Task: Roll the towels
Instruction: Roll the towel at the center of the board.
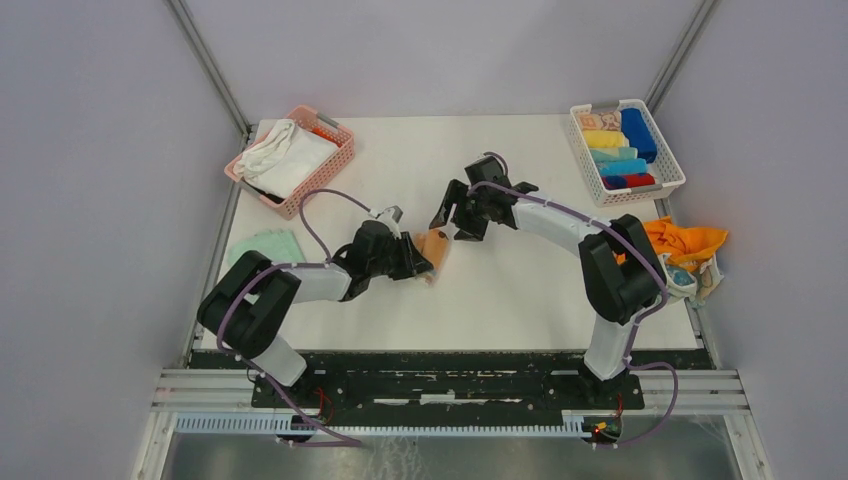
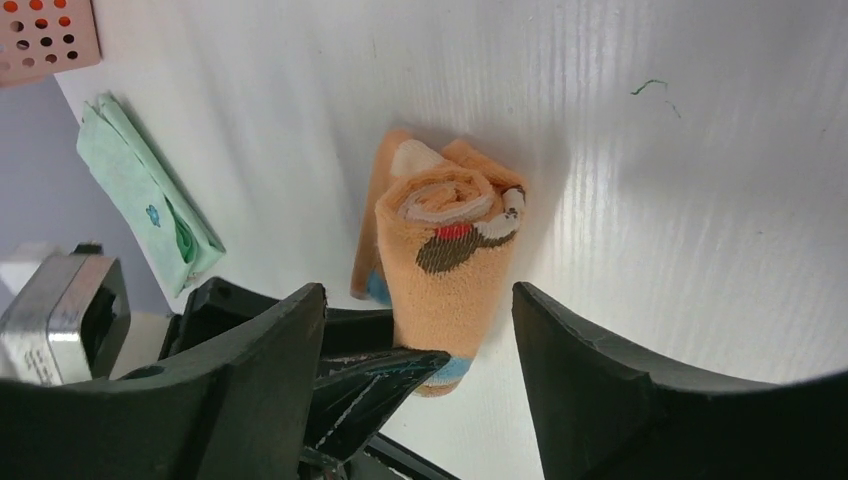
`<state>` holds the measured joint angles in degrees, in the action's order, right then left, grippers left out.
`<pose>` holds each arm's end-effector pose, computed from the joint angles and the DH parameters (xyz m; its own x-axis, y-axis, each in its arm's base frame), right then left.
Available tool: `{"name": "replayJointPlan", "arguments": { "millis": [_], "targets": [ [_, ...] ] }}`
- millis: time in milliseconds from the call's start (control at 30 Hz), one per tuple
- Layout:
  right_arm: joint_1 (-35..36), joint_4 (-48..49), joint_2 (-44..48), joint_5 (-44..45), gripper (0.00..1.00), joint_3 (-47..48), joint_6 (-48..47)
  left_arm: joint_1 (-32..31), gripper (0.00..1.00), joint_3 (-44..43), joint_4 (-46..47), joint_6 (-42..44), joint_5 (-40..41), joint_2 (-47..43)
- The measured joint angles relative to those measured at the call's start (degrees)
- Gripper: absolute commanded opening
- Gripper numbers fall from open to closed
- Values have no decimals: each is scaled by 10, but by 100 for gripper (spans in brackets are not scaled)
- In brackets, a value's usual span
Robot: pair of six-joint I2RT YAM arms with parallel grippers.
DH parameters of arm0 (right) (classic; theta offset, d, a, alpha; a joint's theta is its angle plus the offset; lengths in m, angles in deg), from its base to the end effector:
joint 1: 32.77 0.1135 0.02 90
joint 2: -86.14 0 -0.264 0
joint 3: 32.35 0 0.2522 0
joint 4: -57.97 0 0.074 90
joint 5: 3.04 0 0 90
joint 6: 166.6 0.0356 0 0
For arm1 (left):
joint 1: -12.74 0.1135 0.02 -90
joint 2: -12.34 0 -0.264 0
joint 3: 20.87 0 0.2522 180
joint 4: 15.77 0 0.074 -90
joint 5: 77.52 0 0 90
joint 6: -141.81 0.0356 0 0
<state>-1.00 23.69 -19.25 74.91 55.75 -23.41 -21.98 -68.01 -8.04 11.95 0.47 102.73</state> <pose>0.3349 0.2161 0.2078 -0.8996 0.3638 -0.2415 0.1586 0.7875 0.5956 0.2375 -0.1736 0.1415 -0.8128 -0.1994 -0.5473 0.2284 0.7552 -0.6144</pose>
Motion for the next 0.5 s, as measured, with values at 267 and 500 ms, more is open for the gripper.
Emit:
{"name": "replayJointPlan", "arguments": {
  "millis": [267,500],
  "targets": [
    [0,17,-28,-10,78,-1,8,48,32,8,85,-78,-125,57],
    [4,-7,-82,19,59,10,16,54,35,-3,79,-90,-155,73]
  ]
}}
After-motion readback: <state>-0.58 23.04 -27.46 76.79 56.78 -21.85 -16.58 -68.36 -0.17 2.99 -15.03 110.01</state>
